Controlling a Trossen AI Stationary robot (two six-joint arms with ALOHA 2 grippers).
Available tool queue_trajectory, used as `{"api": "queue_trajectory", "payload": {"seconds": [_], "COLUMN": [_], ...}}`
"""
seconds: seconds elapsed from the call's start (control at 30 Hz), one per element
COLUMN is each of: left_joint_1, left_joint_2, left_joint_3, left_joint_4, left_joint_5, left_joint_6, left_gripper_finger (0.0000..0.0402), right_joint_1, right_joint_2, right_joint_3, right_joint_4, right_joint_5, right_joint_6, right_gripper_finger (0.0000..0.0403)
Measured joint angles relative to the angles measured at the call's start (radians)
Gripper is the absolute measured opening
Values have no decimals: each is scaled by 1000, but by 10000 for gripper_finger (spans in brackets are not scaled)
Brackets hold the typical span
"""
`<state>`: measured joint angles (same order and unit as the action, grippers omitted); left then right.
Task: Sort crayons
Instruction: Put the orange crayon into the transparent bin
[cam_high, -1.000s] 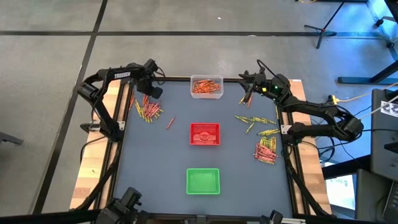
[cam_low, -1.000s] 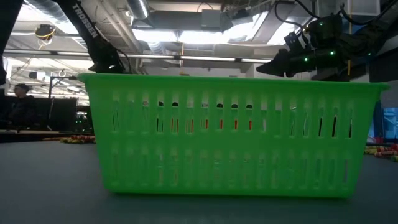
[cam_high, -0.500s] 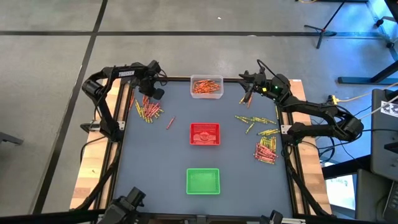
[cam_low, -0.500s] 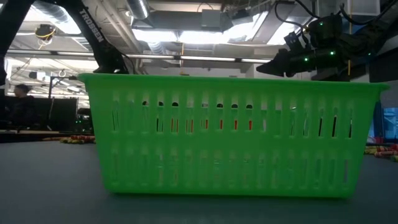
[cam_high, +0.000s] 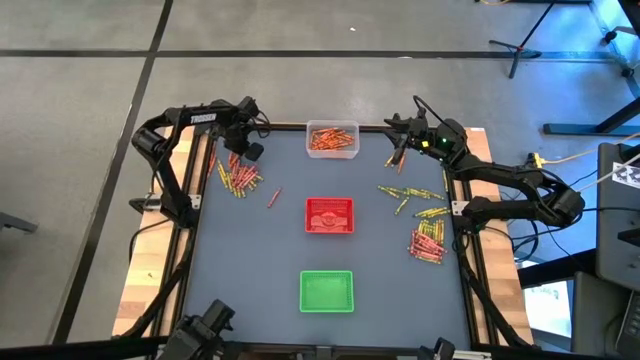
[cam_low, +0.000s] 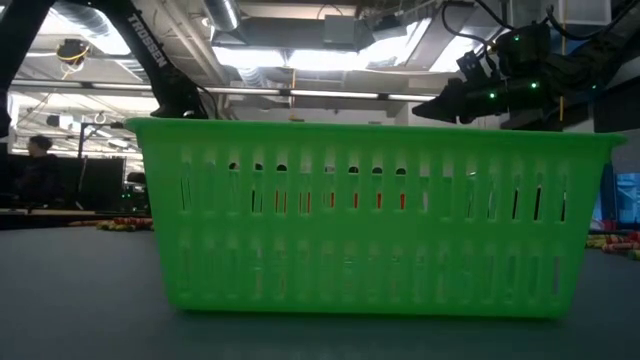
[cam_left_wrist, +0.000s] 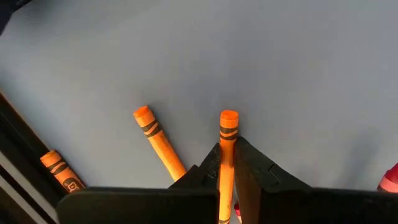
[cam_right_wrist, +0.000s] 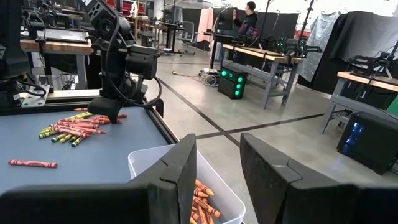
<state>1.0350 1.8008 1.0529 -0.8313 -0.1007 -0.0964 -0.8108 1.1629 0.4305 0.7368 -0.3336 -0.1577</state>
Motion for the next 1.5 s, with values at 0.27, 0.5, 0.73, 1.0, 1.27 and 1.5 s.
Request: {"api": "queue_trajectory", "payload": {"seconds": [0.27, 0.5, 0.73, 1.0, 1.27, 1.5], "left_joint_1": [-69, -177, -286, -359, -414, -434], "left_joint_2": [-118, -167, -167, -56, 169, 324], "left_joint_3": [73, 178, 264, 394, 624, 760], "left_joint_4": [13, 45, 194, 325, 300, 276], "left_joint_5": [-17, -17, 16, 79, 93, 92], "left_joint_6": [20, 29, 137, 192, 251, 267], "left_gripper_finger": [11, 12, 12, 12, 12, 12], "right_joint_1": [0, 0, 0, 0, 0, 0], "right_joint_2": [0, 0, 0, 0, 0, 0], "right_joint_3": [0, 0, 0, 0, 0, 0], "right_joint_4": [-1, 0, 2, 12, 17, 9], "right_joint_5": [0, 0, 0, 0, 0, 0], "right_joint_6": [0, 0, 0, 0, 0, 0], "right_gripper_finger": [124, 124, 124, 124, 124, 124]}}
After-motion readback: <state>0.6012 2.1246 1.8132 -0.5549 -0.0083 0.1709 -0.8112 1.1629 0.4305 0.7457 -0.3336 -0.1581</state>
